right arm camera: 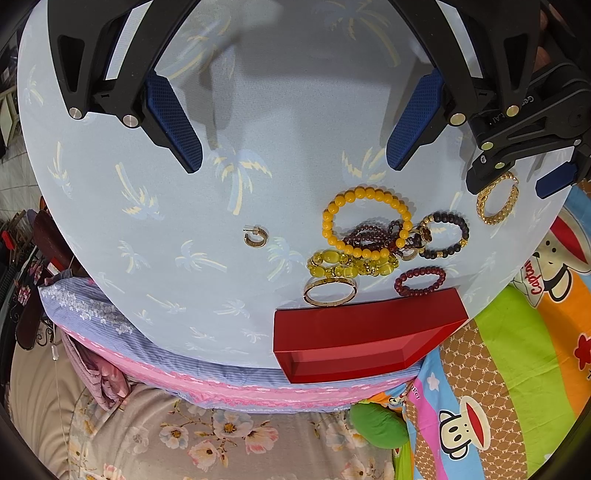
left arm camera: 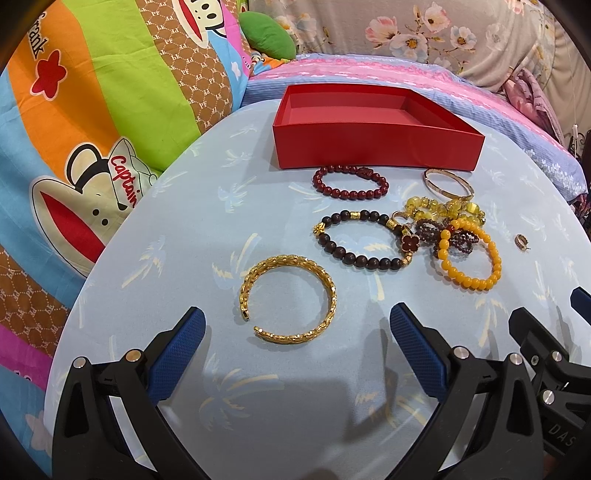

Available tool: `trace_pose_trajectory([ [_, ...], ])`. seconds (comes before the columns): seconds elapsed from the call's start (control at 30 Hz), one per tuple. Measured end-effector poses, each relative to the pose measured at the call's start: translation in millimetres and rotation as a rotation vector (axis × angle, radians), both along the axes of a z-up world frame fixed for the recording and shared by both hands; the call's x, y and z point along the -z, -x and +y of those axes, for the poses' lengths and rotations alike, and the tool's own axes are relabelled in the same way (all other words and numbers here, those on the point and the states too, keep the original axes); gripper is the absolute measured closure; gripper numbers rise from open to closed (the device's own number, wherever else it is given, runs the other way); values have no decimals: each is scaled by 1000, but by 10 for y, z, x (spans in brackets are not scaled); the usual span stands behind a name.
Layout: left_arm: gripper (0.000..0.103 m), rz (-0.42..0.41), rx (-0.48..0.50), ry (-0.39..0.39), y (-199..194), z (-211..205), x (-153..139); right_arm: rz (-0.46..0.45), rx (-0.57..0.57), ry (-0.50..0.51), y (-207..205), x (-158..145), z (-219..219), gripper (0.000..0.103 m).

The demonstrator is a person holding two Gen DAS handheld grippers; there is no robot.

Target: Organize jewelry

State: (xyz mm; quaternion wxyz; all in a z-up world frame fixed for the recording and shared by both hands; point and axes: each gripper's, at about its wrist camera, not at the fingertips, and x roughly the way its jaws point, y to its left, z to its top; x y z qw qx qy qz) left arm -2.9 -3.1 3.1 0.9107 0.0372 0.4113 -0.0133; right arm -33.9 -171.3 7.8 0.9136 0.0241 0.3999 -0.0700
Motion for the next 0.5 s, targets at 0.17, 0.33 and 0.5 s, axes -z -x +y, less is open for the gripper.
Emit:
trace_pose_trajectory([
  [0.17, 7, -3, -4, 20, 4, 28, -6, 0, 1, -4, -4, -3, 0, 7],
  [0.33, 7, 3, -30, 85, 47, 223, -8, 3, 10, -21, 25, 11, -59, 7],
  [0.5, 7, 41, -60, 102, 47, 429, 6, 18, 13, -29, 35, 26, -91, 7],
])
